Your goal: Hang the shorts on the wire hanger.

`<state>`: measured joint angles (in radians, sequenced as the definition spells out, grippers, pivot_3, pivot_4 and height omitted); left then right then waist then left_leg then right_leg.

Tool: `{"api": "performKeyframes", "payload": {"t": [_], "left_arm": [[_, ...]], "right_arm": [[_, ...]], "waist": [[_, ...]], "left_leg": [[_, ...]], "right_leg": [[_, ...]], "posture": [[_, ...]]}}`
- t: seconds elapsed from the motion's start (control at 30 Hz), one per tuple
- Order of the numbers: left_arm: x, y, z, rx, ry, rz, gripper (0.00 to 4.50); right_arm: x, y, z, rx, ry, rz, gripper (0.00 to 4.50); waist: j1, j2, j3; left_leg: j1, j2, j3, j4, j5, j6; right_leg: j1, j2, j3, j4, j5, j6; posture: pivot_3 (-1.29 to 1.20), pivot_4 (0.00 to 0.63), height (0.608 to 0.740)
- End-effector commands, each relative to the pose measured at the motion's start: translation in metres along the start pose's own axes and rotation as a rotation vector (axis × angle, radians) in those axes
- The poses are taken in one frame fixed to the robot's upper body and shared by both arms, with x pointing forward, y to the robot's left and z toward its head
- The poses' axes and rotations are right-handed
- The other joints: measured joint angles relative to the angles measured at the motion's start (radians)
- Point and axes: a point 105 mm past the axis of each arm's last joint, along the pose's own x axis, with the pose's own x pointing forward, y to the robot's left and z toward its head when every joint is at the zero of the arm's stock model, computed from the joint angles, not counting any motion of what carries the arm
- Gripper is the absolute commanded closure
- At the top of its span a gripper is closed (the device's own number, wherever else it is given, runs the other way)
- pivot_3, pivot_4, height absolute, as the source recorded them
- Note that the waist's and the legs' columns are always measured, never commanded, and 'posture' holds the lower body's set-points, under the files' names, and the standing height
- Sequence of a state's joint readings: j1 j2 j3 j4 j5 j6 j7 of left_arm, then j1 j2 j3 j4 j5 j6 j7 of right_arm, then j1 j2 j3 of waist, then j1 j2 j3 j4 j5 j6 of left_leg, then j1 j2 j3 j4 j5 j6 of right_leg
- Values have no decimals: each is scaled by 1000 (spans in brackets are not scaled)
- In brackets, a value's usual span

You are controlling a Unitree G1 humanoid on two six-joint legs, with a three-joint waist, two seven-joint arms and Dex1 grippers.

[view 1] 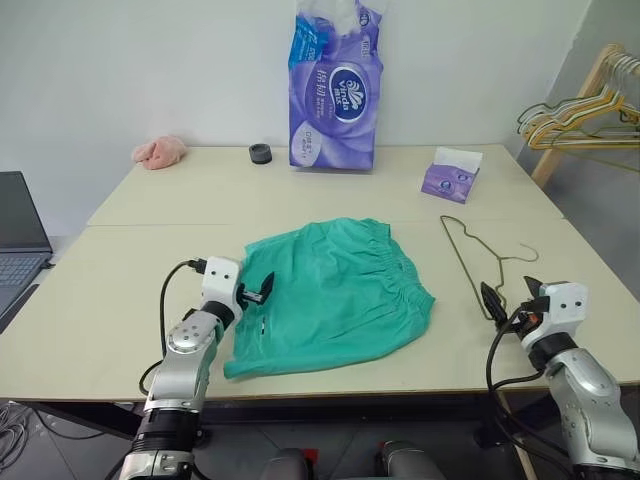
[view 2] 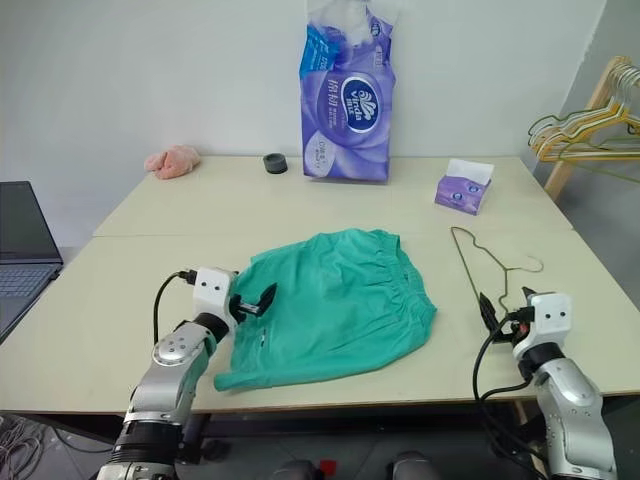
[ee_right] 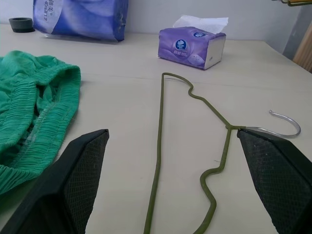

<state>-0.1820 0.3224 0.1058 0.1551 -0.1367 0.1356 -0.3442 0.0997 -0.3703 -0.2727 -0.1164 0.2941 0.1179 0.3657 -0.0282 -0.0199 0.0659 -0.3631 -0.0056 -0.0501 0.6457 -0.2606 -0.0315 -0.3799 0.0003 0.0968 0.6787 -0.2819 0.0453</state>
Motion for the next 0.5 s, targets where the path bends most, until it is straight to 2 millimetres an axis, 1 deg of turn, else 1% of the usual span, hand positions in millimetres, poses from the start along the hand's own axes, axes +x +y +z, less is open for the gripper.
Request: {"api": "performKeyframes", "payload": {"t": [0.03, 0.13, 0.3, 0.5], "left_arm": [[-2, 7, 17, 14, -65, 24, 23], [-3, 12, 12, 51, -27, 46, 23], [-7, 16, 9, 41, -19, 66, 23], [-10, 15, 8, 35, -13, 67, 23]], "right_arm": [[3, 2, 18, -27, -66, 8, 0], [3, 3, 18, -35, -68, 14, 0], [3, 9, 16, -48, -61, 44, 0], [5, 11, 16, -51, -66, 47, 0]], "waist": [[0, 0, 0], [0, 0, 0], [0, 0, 0], [0, 0, 0]], "left_leg": [[0, 0, 0, 0, 0, 0], [0, 0, 0, 0, 0, 0], [0, 0, 0, 0, 0, 0], [0, 0, 0, 0, 0, 0]], "right_leg": [[0, 0, 0, 0, 0, 0], [0, 0, 0, 0, 0, 0], [0, 0, 0, 0, 0, 0], [0, 0, 0, 0, 0, 0]], "posture": [[16, 17, 740], [18, 18, 740], [21, 18, 740], [26, 18, 740]]}}
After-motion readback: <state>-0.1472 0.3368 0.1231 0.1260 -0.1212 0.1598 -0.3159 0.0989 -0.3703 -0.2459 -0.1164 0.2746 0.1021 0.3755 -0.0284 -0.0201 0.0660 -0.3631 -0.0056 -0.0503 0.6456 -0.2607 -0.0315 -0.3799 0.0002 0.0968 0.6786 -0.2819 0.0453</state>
